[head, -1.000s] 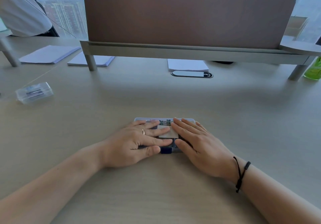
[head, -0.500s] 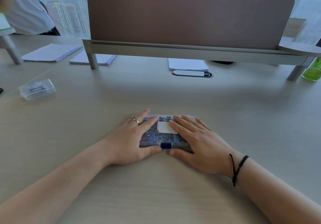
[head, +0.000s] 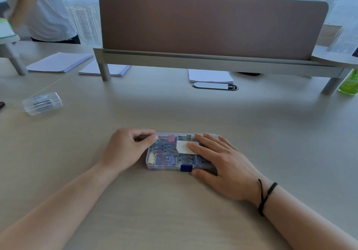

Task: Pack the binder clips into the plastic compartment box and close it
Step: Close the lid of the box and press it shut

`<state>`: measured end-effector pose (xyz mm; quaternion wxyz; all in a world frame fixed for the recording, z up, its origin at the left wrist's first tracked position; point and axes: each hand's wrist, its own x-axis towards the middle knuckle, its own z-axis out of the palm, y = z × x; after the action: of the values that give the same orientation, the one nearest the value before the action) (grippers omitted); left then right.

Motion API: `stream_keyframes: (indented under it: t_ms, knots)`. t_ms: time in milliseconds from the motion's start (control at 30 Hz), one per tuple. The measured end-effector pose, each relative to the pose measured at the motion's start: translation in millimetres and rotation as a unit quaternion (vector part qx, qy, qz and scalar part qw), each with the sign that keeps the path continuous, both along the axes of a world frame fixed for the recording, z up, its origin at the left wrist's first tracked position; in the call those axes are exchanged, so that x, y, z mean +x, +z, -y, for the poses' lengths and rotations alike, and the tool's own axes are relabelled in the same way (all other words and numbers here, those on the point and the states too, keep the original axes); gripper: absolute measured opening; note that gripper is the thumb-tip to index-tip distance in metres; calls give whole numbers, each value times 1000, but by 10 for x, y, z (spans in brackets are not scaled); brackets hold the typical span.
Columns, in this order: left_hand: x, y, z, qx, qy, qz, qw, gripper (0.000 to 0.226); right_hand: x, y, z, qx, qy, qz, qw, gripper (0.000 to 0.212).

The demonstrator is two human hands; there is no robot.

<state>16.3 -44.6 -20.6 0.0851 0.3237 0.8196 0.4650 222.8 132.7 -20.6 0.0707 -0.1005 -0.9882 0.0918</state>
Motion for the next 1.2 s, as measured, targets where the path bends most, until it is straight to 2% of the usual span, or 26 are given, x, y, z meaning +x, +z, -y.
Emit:
stream_keyframes:
  t_ms: [133,367,633,800,1033,1100,1133,1200]
  knots:
    - [-33,14,-71,34,29,105,993,18,-40,2,-1,1,16,8,1000,66]
    - [-148,111,-191,-10,56,131,990,7,-89,-3,-14,-26,24,11,999,65]
    - [-159,179,-246,-13,58,167,984,3,-129,5,42,-11,18,5,1000,66]
    - [-68,61,-182,2,48,59,997,3,-135,6,48,-24,12,-3,1000,67]
    - [-32,58,-86,-10,-21,58,998,16,-131,4,35,-28,11,-2,1000,71]
    - [21,54,-84,-57,-83,-30,994,27,-134,3,41,-29,9,-3,1000,73]
    - [61,60,-97,-108,-130,-107,980,43,-135,-2,46,-30,7,-7,1000,74]
    - [164,74,-138,-219,-226,-236,920,76,-133,-16,47,-40,8,-24,999,74]
